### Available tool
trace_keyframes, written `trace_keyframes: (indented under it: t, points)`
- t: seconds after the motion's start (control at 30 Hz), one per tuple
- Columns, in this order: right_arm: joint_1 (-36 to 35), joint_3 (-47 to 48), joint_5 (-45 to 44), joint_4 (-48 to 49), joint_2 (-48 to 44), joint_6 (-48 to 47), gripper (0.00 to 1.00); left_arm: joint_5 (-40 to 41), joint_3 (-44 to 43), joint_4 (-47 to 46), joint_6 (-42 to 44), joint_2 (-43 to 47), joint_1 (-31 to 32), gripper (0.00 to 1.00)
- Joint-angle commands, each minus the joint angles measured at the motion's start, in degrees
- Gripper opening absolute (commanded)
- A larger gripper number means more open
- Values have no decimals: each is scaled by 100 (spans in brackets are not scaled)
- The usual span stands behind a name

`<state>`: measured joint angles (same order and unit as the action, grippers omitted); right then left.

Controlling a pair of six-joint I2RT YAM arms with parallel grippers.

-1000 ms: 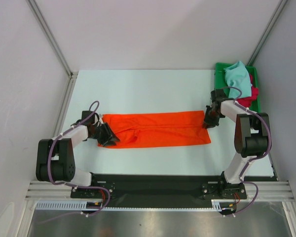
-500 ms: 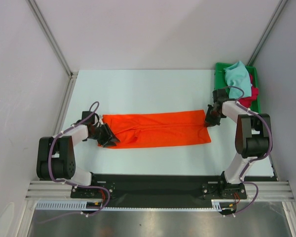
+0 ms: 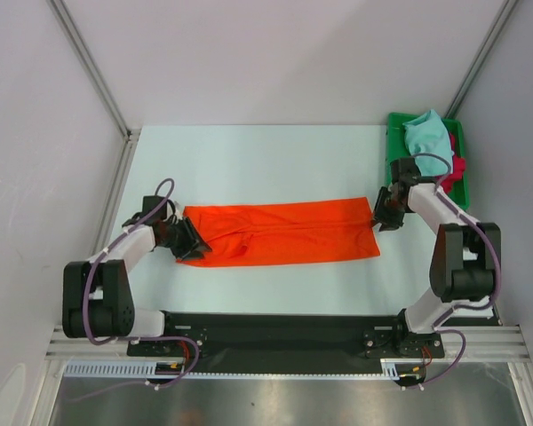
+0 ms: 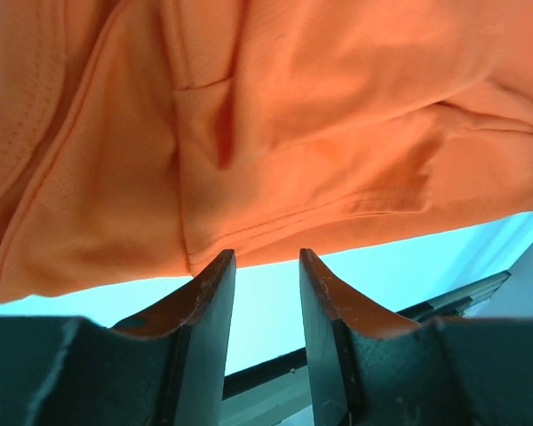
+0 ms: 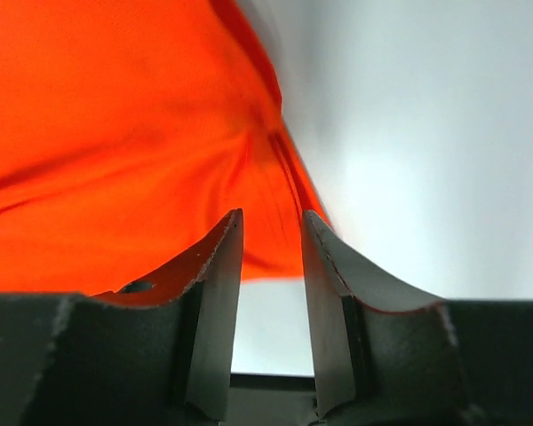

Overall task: Fold and stack the t-shirts
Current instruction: Fold the tshirt

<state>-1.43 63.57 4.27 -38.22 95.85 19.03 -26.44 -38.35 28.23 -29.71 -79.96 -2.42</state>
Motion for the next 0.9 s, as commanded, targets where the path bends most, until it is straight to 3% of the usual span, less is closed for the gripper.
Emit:
trace_keyframes:
  t: [0.0, 0.1, 0.2, 0.33, 0.87]
  points:
    - [-59, 68, -189, -598, -769, -109, 38, 200, -401, 236, 203, 446, -40, 41]
    - [-182, -28, -68, -661, -1007, -250, 36, 200, -332, 157, 151, 377, -31, 41]
    - [-200, -414, 485, -337, -990, -154, 18, 69, -191, -150, 45, 148, -31, 40]
    - [-165, -705, 706, 243, -727, -66, 2, 68, -164, -274, 36, -63, -31, 40]
    - [389, -1594, -181, 306, -567, 233, 0, 314, 231, -661, -17, -169, -110, 40]
